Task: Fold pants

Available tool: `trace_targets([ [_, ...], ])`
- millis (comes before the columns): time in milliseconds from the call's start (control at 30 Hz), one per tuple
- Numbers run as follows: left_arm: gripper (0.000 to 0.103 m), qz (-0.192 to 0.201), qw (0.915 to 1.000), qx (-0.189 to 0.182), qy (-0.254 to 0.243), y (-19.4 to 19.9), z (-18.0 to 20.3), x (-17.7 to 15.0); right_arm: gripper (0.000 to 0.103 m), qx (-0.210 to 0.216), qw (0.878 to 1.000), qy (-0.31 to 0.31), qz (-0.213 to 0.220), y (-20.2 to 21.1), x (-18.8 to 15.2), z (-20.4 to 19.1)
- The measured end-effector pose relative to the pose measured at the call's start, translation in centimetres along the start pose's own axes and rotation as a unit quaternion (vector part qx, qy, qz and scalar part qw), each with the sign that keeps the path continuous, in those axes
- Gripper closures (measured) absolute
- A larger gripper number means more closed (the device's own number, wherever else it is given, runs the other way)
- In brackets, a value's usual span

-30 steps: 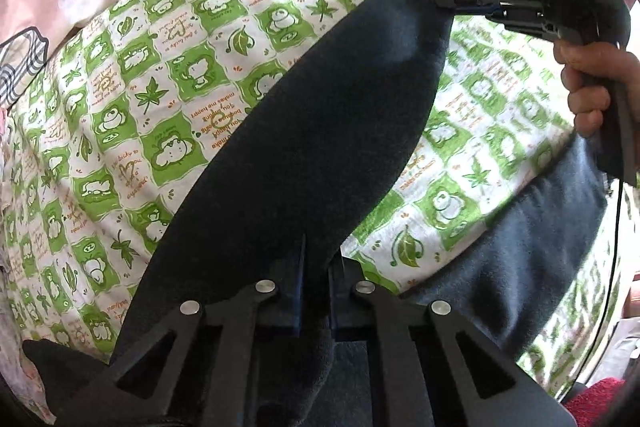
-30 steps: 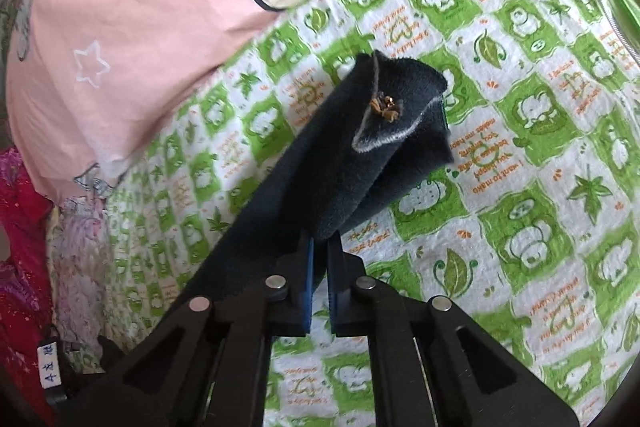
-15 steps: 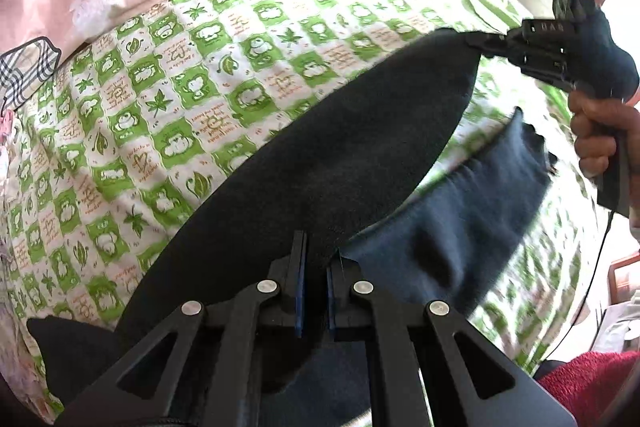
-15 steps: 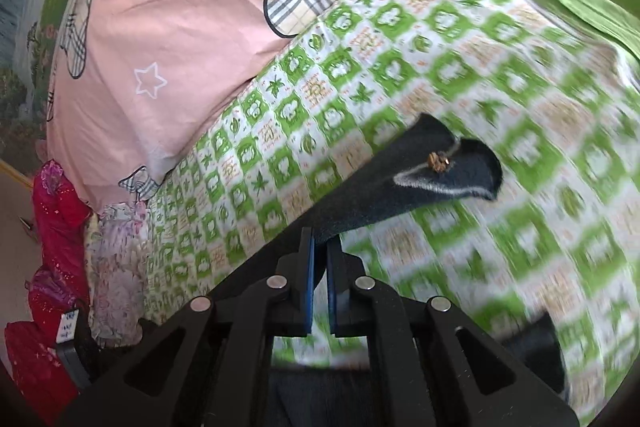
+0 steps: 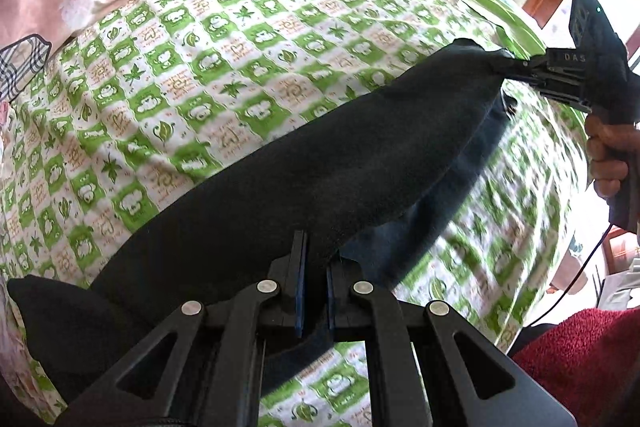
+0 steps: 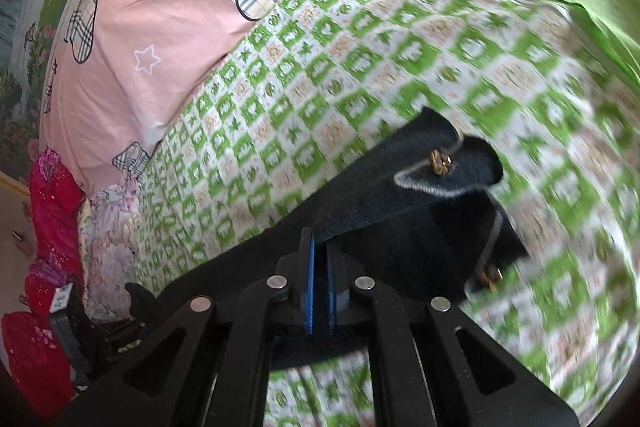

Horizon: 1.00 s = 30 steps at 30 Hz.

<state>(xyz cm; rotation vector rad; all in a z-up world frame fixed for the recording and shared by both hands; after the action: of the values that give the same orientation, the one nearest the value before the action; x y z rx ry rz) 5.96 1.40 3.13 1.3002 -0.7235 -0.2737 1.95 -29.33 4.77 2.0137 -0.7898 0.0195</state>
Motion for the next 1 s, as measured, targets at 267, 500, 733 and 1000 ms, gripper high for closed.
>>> trace_targets([
  [267,0.097,-0.020,0.9998,-0.003,-0.005,-1.4,1.1,-1.8,0.097,-0.035,0.999,-0.011,-0.025,-1.2,-2.7,2.2],
  [500,0.096,-0.041,0.9991,-0.003,0.011,-4.0,1.1,-3.0,0.096,-0.063,0.996,-0.018,-0.052,-2.7,-3.8,3.8],
  [733,0.086,-0.048,0.9969,0.003,0.063,-4.2,0.3,-3.8,0.069,-0.071,0.996,0.006,-0.057,-1.9,-3.7,2.7],
  [1000,0.065,-0.039,0.9898,-0.004,0.137,-1.1,-1.9,-5.8,0.061,-0.050,0.992,0.100,-0.055,0.7,-4.7,-0.8],
])
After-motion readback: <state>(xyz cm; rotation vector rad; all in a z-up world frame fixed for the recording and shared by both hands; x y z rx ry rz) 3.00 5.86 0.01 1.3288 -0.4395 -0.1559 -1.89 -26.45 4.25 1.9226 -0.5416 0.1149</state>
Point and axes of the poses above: each gripper's, at about its wrist camera, not at the fingertips, and y roughly against the way its jaws point, z to its right, x to its top, the point moved 1 cm from there along -y, roughly the way its jaws point, and after that the axes turned 2 degrees about -z, right-handed, at the moved point
